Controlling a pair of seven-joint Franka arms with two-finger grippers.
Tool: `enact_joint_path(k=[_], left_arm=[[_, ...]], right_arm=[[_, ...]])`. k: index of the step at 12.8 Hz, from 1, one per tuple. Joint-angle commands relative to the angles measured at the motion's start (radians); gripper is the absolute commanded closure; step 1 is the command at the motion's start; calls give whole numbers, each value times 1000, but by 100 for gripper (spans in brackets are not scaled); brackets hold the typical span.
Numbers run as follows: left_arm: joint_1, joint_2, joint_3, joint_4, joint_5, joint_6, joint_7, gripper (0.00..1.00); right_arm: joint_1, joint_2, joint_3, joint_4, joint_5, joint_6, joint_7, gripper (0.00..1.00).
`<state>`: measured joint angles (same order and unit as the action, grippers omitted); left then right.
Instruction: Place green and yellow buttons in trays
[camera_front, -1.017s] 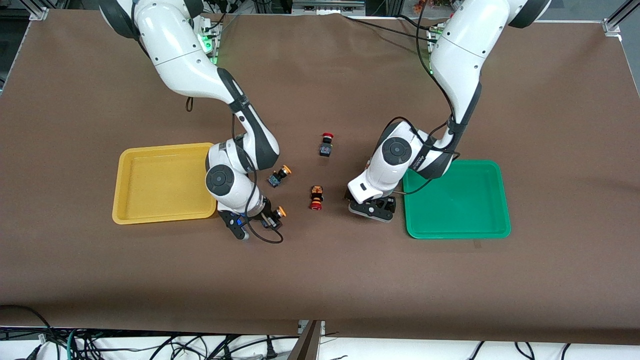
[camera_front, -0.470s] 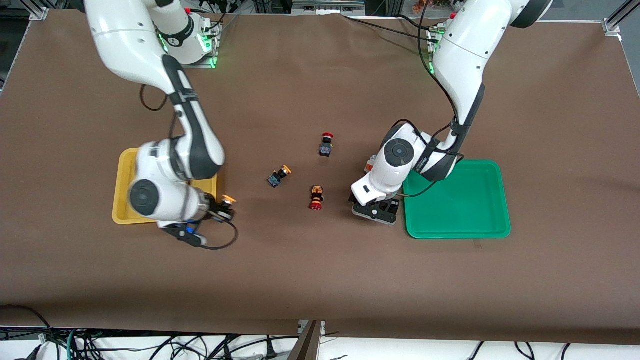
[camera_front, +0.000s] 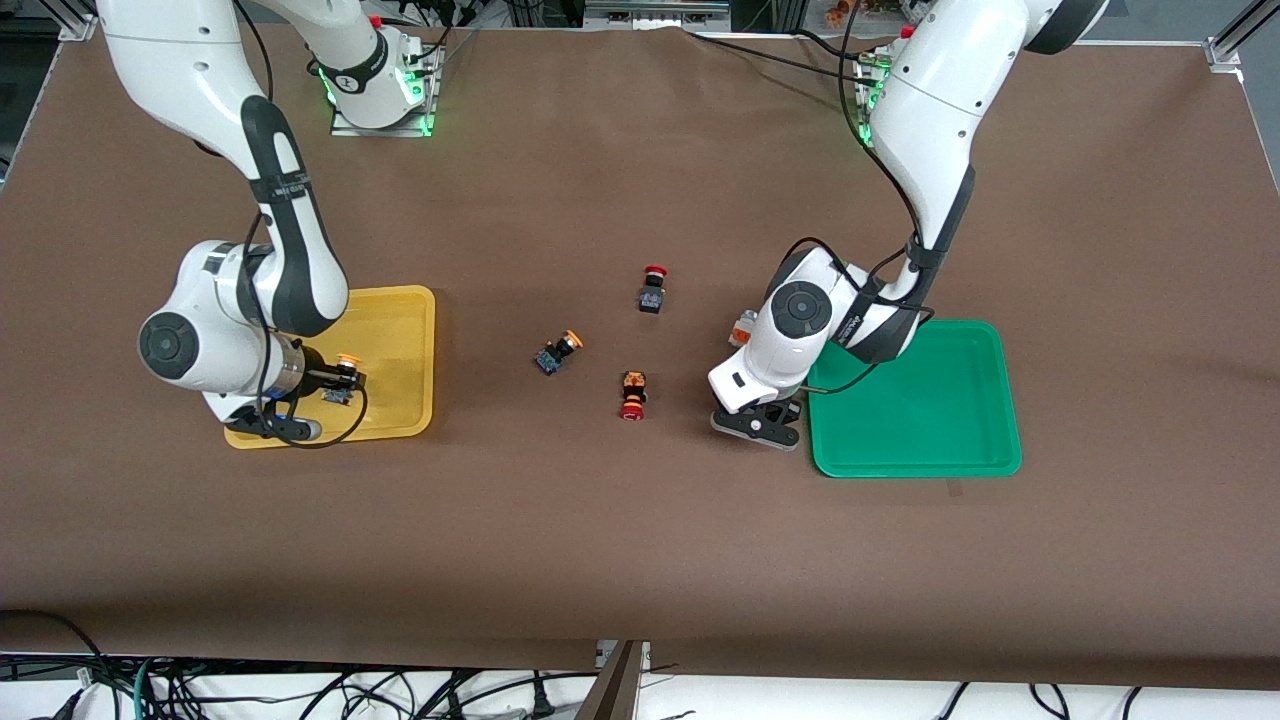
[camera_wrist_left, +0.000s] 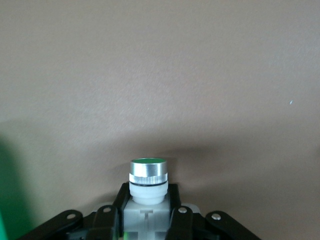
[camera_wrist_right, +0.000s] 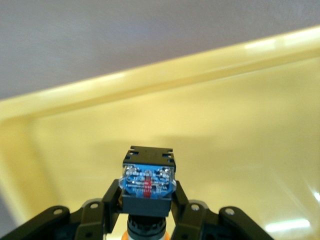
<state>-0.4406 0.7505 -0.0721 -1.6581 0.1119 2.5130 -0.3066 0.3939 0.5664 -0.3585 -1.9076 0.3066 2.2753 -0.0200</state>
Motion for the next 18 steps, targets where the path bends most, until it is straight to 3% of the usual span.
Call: enact_joint_path(k=[1,4,7,9,10,11,12,14,17,18], left_arm=[[17,-121,-6,6,23,-191,-9,100],[107,-210,-6,18,25,-441,7,100],[221,-169,-6,0,26,-467,20,98],[232,-126,-9,0,26,-441,20,94],[229,-113,-11,-3,25,-427,18,83],[229,-114,-11,-6,25,-428,14,7],[232,-129,-14,-6,23,-443,17,0],[227,-180,-21,1,8,-520,8,0],[241,-215,-124,-17,-65,-591,-5,0],[234,-215,-149,-50,-107,-571,-5,0]], right_arm=[[-6,-8,6,-31,3,37,-28,4],[13,-31,36,92,12,-165,172,1],[43,16,154,223,35,-201,522,2],[84,58,246,272,84,-159,732,2],[132,72,248,272,85,-111,832,2],[176,85,248,271,86,-79,903,2],[212,104,248,268,86,-51,946,1],[241,112,248,245,86,-34,982,1],[266,112,250,179,88,-1,994,2],[267,110,250,162,86,7,993,7]])
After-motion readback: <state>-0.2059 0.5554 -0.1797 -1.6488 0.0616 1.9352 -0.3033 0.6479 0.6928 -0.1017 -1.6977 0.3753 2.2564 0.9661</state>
